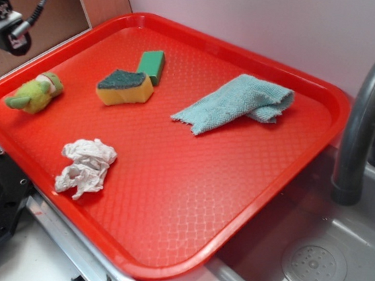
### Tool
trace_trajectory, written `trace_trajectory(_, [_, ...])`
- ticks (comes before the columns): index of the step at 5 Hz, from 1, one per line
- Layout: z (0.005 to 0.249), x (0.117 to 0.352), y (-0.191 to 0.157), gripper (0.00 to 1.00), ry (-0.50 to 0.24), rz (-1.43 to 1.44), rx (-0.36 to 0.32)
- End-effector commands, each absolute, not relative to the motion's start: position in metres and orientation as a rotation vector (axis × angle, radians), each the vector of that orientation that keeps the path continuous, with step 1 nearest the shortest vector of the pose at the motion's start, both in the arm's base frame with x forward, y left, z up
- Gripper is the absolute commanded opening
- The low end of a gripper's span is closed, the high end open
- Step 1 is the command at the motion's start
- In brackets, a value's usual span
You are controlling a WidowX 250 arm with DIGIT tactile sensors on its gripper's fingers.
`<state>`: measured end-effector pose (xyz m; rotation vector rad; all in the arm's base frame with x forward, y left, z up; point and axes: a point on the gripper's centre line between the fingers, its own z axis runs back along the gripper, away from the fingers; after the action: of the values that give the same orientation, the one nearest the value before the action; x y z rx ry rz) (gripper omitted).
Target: Grab the green animal.
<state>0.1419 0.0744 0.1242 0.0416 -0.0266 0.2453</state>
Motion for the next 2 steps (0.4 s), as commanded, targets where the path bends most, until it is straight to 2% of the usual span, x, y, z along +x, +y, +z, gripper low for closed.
trace_trajectory(1, [0.094, 0.155, 0.102, 1.0, 0.006, 0.298, 0.107])
trace_trajectory(2, [0.079, 0.156, 0.106, 1.0, 0.046, 0.288, 0.121])
